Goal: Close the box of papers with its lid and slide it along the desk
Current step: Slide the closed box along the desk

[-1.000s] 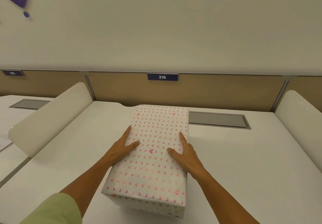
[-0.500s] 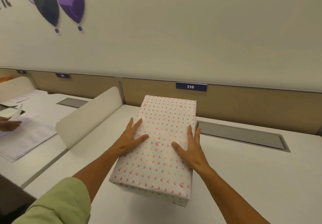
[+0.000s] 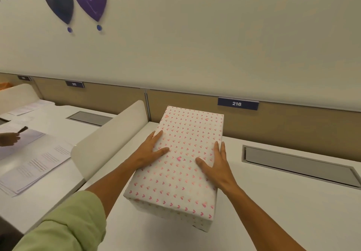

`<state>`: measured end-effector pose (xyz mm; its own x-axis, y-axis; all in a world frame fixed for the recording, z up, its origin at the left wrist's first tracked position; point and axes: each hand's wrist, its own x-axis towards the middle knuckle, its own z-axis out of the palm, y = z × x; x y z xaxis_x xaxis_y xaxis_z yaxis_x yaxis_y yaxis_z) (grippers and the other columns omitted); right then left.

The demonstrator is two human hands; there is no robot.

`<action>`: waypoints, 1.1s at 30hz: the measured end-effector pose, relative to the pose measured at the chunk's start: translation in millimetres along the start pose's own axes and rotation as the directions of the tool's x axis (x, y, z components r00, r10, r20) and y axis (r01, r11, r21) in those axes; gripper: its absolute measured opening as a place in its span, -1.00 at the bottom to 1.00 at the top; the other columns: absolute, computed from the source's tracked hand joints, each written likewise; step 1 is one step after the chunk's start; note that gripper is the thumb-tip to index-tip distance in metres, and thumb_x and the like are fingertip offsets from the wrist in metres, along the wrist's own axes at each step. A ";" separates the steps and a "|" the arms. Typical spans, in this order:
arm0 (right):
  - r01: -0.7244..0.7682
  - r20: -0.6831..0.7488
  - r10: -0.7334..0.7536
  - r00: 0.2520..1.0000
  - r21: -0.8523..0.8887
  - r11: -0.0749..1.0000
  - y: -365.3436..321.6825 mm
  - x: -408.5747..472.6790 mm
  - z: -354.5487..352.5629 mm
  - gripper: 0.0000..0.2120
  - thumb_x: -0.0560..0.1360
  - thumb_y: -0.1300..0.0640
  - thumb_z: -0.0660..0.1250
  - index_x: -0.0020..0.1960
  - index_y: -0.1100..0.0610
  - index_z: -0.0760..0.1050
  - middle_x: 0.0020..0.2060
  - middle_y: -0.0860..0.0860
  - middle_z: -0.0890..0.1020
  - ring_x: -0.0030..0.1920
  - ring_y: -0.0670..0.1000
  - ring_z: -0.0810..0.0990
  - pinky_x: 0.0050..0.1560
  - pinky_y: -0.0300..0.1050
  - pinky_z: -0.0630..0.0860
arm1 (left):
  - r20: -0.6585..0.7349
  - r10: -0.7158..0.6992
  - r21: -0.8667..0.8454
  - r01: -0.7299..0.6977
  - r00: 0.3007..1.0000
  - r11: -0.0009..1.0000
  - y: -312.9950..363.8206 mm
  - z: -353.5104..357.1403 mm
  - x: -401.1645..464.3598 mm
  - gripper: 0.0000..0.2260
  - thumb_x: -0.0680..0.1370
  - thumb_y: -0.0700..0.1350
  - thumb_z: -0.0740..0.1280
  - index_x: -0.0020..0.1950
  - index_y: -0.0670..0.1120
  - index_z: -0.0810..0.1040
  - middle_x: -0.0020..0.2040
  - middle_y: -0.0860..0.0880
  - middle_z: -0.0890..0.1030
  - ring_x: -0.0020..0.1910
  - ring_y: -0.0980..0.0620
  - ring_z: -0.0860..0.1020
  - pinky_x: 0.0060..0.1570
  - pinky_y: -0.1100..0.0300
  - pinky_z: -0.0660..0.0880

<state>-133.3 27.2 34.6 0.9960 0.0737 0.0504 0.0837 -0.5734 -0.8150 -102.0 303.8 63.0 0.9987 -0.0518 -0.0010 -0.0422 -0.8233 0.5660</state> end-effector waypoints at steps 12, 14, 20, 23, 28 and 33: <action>-0.064 0.025 0.063 0.998 0.040 0.997 -59.8 88.9 88.9 0.03 0.42 -0.34 0.32 0.57 -0.04 -0.29 0.58 -0.10 -0.26 0.56 0.10 0.08 0.45 0.13 0.23 | 0.039 -0.048 0.009 0.047 0.998 0.999 -96.1 -68.2 91.1 -0.20 0.36 0.47 0.18 0.53 0.28 0.00 0.59 0.05 0.07 0.52 -0.10 0.19 0.43 -0.06 0.20; -0.080 0.034 0.078 0.996 0.041 0.996 -66.3 101.4 103.0 0.03 0.42 -0.35 0.31 0.57 -0.05 -0.30 0.57 -0.10 -0.27 0.56 0.10 0.08 0.44 0.13 0.24 | 0.053 -0.053 0.005 0.053 0.997 0.999 -109.6 -76.6 103.9 -0.20 0.35 0.47 0.19 0.52 0.28 0.02 0.59 0.06 0.09 0.51 -0.10 0.22 0.42 -0.06 0.21; -0.102 0.075 0.099 0.992 0.028 0.994 -78.4 138.9 135.5 0.02 0.43 -0.35 0.30 0.56 -0.04 -0.31 0.57 -0.10 -0.29 0.56 0.10 0.10 0.44 0.13 0.26 | 0.081 -0.096 0.007 0.095 0.992 0.995 -149.9 -85.3 135.0 -0.23 0.36 0.46 0.20 0.51 0.30 0.03 0.59 0.05 0.08 0.51 -0.12 0.20 0.43 -0.11 0.20; -0.121 0.086 0.119 0.989 0.020 0.993 -81.5 156.9 152.6 0.02 0.42 -0.36 0.29 0.56 -0.05 -0.31 0.57 -0.11 -0.28 0.56 0.10 0.10 0.44 0.13 0.26 | 0.098 -0.125 -0.011 0.126 0.987 0.992 -168.8 -90.5 151.4 -0.25 0.36 0.45 0.22 0.50 0.33 0.06 0.58 0.04 0.11 0.50 -0.13 0.22 0.42 -0.11 0.20; -0.150 0.114 0.146 0.983 0.025 0.988 -81.4 183.6 177.6 0.02 0.43 -0.37 0.27 0.55 -0.07 -0.34 0.56 -0.11 -0.30 0.56 0.10 0.08 0.45 0.12 0.24 | 0.111 -0.158 0.020 0.157 0.981 0.987 -193.0 -94.1 180.0 -0.28 0.37 0.43 0.23 0.49 0.35 0.08 0.58 0.02 0.15 0.48 -0.15 0.25 0.42 -0.13 0.21; -0.168 0.146 0.165 0.975 0.003 0.986 -74.6 210.5 194.1 0.01 0.44 -0.36 0.26 0.54 -0.07 -0.37 0.56 -0.10 -0.31 0.56 0.10 0.09 0.44 0.12 0.25 | 0.099 -0.181 0.025 0.179 0.979 0.984 -212.3 -85.0 200.6 -0.30 0.39 0.39 0.23 0.49 0.34 0.09 0.58 0.00 0.14 0.49 -0.16 0.22 0.43 -0.14 0.18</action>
<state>64.1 243.8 -6.0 0.9808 0.0961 -0.1699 -0.0846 -0.5752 -0.8136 109.9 516.2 12.7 0.9819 0.0419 -0.1849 0.1364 -0.8333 0.5356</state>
